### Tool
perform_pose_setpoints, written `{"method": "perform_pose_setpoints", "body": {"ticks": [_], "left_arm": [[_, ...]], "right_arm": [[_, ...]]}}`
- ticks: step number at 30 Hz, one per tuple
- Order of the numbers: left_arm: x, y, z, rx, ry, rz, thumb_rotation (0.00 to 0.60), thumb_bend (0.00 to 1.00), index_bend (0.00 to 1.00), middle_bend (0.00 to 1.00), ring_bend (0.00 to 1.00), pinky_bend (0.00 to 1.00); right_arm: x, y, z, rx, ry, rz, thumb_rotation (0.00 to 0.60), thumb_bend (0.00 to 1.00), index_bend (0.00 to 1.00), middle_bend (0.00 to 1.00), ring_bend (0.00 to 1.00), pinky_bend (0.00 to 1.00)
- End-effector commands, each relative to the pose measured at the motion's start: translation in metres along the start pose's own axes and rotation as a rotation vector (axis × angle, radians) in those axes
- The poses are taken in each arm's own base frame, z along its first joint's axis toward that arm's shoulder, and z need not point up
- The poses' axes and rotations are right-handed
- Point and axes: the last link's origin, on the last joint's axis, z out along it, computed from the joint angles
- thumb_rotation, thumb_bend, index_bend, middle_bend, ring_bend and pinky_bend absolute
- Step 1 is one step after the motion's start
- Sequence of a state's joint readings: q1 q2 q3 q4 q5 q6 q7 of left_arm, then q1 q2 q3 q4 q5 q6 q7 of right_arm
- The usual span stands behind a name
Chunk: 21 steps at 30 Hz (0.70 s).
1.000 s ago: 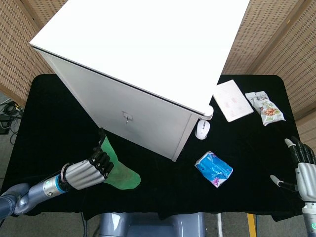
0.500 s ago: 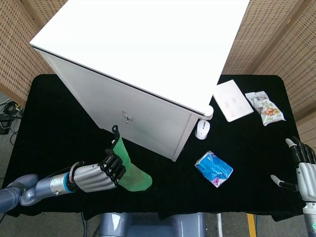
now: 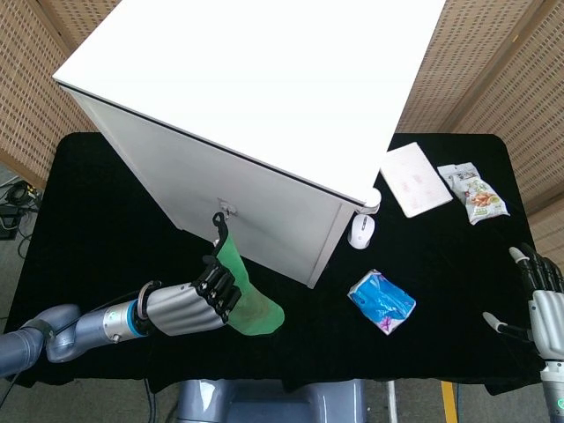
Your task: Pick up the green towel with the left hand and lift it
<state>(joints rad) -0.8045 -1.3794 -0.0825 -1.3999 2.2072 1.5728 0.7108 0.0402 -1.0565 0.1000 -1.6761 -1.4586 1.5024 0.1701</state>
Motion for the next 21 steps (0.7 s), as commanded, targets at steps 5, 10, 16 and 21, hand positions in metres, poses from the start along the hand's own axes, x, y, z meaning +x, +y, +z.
{"method": "perform_pose_setpoints", "body": {"ticks": [5, 10, 16, 21], "left_arm": [[-0.003, 0.009, 0.013, 0.011, 0.004, -0.028, 0.600, 0.45, 0.79, 0.81, 0.67, 0.60], [0.000, 0.015, 0.018, 0.008, 0.015, -0.030, 0.600, 0.45, 0.79, 0.81, 0.67, 0.60], [-0.005, 0.017, 0.015, -0.018, -0.023, -0.019, 0.600, 0.45, 0.79, 0.81, 0.67, 0.60], [-0.013, 0.022, 0.006, -0.068, -0.131, 0.008, 0.600, 0.27, 0.67, 0.68, 0.56, 0.46]], "right_arm": [[0.000, 0.000, 0.000, 0.000, 0.000, 0.002, 0.600, 0.12, 0.00, 0.00, 0.00, 0.00], [0.002, 0.001, 0.000, -0.001, 0.004, 0.008, 0.600, 0.12, 0.00, 0.00, 0.00, 0.00], [0.002, 0.000, -0.001, 0.002, 0.005, 0.011, 0.600, 0.12, 0.00, 0.00, 0.00, 0.00], [0.002, 0.000, -0.001, 0.002, 0.002, 0.013, 0.600, 0.12, 0.00, 0.00, 0.00, 0.00]]}}
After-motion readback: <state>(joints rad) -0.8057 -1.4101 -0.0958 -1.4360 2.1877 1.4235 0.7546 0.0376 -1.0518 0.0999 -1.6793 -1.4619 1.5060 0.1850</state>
